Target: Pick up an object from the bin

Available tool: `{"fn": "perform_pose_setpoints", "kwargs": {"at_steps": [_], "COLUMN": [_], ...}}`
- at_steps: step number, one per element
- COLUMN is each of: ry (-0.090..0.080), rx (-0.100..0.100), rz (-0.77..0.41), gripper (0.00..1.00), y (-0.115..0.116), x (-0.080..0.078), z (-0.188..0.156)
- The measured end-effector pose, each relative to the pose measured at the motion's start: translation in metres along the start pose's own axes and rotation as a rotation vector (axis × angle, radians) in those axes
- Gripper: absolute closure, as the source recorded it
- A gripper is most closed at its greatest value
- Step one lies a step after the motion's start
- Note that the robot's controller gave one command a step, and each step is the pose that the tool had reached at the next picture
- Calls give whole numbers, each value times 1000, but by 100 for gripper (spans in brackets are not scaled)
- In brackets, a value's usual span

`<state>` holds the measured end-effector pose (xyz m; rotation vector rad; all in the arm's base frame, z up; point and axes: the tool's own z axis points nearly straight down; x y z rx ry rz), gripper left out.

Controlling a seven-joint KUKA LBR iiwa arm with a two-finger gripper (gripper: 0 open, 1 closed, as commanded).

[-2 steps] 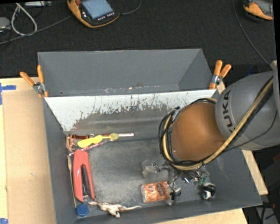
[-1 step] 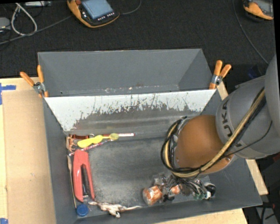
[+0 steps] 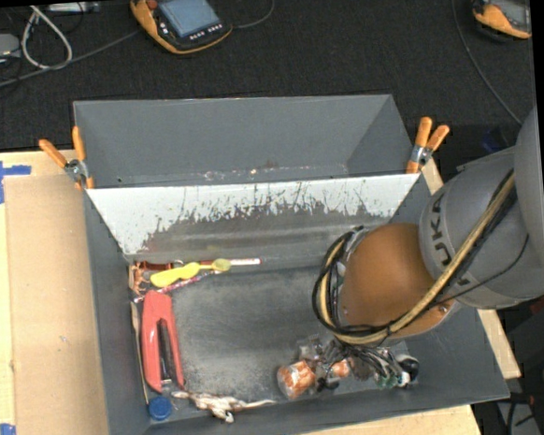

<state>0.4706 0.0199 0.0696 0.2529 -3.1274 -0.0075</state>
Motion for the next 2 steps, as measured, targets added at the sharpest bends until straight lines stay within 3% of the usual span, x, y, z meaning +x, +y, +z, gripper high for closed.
{"fn": "perform_pose_setpoints", "kwargs": {"at_steps": [1, 2], "ry": [6, 12], "rx": [-1, -2], "rz": [-28, 23], "gripper": [100, 100], "y": [-7, -23], "x": [-10, -19], "z": [-78, -169]}}
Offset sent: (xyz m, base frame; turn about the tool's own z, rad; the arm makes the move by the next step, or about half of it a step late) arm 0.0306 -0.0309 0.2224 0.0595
